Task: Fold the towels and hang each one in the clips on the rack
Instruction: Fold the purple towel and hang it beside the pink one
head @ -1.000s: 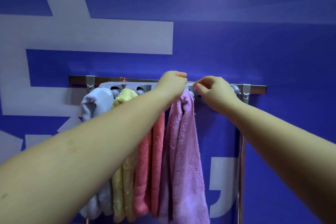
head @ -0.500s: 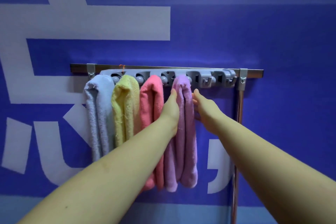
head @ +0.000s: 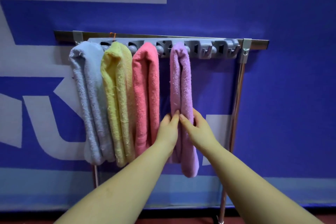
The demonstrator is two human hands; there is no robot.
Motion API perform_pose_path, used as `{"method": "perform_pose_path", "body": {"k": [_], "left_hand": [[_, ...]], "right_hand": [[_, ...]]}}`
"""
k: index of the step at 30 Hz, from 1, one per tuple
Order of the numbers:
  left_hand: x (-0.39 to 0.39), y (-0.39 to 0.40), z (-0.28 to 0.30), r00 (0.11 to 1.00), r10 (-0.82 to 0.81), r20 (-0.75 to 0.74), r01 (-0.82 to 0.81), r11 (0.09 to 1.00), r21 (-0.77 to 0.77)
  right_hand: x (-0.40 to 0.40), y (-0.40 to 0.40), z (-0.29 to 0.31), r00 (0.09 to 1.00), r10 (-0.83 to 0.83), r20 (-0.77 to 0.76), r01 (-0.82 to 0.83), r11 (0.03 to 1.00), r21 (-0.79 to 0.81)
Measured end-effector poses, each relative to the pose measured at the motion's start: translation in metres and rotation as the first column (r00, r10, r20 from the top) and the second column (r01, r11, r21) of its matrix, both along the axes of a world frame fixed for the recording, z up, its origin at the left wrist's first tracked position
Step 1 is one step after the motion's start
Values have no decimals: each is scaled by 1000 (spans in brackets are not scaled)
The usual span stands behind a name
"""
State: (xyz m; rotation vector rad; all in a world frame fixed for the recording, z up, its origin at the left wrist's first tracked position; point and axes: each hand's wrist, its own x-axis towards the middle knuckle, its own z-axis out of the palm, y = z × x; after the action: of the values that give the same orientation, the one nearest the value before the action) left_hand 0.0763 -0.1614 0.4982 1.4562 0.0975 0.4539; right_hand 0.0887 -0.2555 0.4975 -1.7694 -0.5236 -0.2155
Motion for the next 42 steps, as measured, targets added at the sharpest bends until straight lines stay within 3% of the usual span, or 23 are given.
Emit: {"method": "perform_pose_path", "body": {"k": [6,12,17,21,24,32,37,42], "left_hand": [[-6,4,-21,998,61,-17,-59,995,79],[-11,24,-21,996,87,-38,-92,979,-181],[-20,29,-35,991,116,-61,-110,989,101],[-22,18,-54,997,-60,-43,62,996,65],[-21,20,-67,997,-10,-81,30,967,253],[-29,19,-74,998,36,-60,-32,997,66],[-35,31,-84,984,177,7,-174,961,217],[-37,30,-94,978,210,-16,-200,950,241]], "right_hand": [[-9,-1,-9,992,-126,-5,125,989,-84],[-4,-24,-9,957,-280,72,287,951,-116],[-10,-19,-20,976,-218,-7,216,969,-120],[-18,-10,-25,983,-132,-129,130,991,-26],[-19,-11,-31,983,-139,-122,131,989,-67],[-9,-23,-54,958,-243,-151,201,947,-250],[-14,-35,-55,925,-380,-18,361,891,-276],[-24,-21,-70,951,-306,-52,291,937,-194]]}}
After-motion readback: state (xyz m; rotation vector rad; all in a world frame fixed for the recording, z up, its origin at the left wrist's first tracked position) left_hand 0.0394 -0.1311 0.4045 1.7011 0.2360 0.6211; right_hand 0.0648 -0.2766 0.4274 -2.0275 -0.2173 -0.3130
